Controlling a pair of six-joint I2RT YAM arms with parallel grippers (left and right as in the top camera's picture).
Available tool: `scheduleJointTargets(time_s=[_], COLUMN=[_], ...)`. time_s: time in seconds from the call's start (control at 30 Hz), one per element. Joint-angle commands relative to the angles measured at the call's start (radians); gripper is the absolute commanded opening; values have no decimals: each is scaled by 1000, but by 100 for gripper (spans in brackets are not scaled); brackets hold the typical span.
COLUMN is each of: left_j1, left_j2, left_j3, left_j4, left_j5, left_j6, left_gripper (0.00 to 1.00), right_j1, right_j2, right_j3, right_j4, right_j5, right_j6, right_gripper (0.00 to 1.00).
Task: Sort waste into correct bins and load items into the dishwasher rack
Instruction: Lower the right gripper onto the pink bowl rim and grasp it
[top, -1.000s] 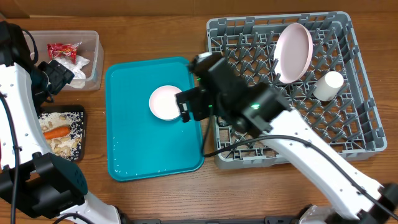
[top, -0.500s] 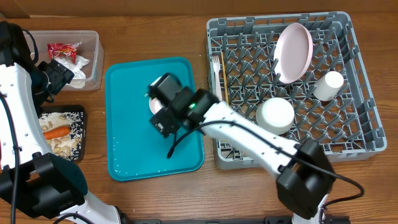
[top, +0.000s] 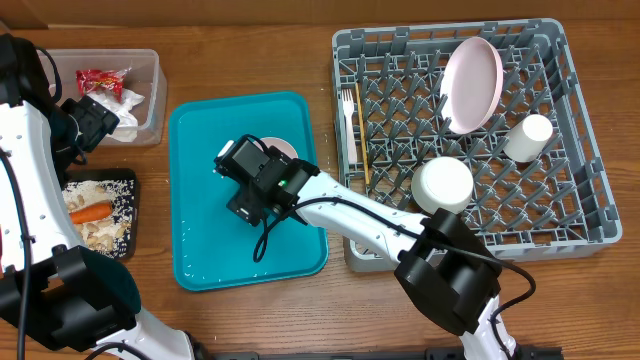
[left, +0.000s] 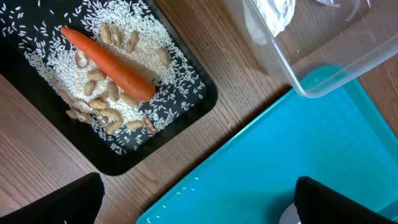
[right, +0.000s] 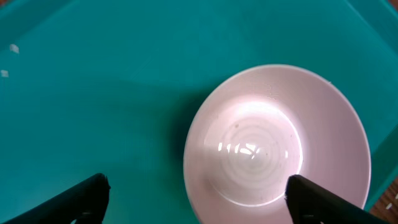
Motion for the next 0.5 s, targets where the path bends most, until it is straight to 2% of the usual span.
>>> scheduleJointTargets(time_s=[0.0, 0.1, 0.4, 0.47], left_j1=[-2, -2, -2, -2], left_j2=[-13, -13, -13, -13], left_j3=[5, 5, 5, 5], left_j4=[1, 1, 1, 1], left_j5=[-13, -13, -13, -13], left_j6=[-13, -13, -13, -13], left_gripper=[100, 100, 100, 100], right_j1=[-5, -8, -9, -10], right_j2=[10, 35, 78, 83], right_j3=[11, 11, 10, 10], right_j4=[29, 35, 39, 39], right_j5=[3, 2, 2, 3], right_j6=[2, 2, 29, 39], right_gripper=[93, 92, 70, 68])
